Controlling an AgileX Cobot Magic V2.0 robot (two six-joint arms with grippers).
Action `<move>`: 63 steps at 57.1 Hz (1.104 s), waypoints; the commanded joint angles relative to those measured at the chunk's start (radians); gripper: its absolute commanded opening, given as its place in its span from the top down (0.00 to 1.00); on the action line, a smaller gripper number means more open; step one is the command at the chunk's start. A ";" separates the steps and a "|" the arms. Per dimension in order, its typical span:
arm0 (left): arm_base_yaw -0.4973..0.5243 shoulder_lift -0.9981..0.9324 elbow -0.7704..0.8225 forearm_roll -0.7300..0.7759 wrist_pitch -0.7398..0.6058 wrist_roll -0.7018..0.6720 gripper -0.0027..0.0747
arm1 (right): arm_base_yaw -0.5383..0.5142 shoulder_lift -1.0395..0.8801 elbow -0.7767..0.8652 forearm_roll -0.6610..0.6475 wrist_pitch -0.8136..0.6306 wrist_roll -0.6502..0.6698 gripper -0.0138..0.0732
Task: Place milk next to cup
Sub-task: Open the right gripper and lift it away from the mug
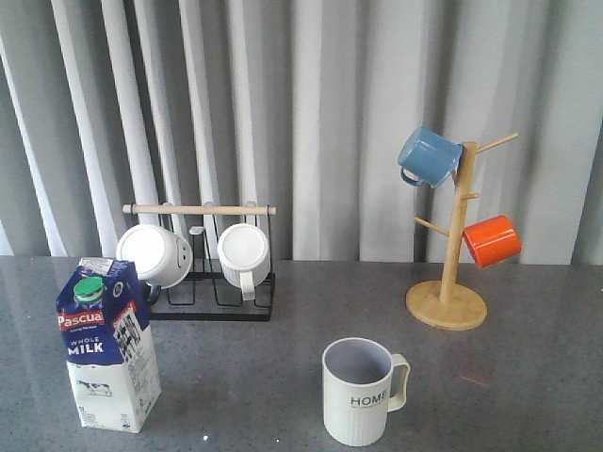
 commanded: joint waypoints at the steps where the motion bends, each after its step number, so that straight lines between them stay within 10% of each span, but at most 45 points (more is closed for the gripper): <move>1: -0.004 -0.003 -0.035 -0.003 -0.076 -0.002 0.28 | -0.009 -0.048 -0.026 -0.132 -0.039 0.135 0.55; 12: -0.004 -0.003 -0.035 -0.003 -0.076 -0.002 0.28 | -0.009 -0.102 -0.026 -0.171 0.011 0.195 0.86; 33: -0.004 -0.003 -0.035 -0.003 -0.076 -0.002 0.28 | -0.008 -0.109 -0.025 0.003 0.005 0.056 0.85; 52: -0.004 -0.003 -0.035 -0.003 -0.076 -0.002 0.28 | -0.008 -0.112 -0.025 0.555 0.089 -0.493 0.85; 63: -0.004 -0.003 -0.035 -0.003 -0.076 -0.002 0.28 | -0.008 -0.139 -0.025 0.498 0.087 -0.478 0.85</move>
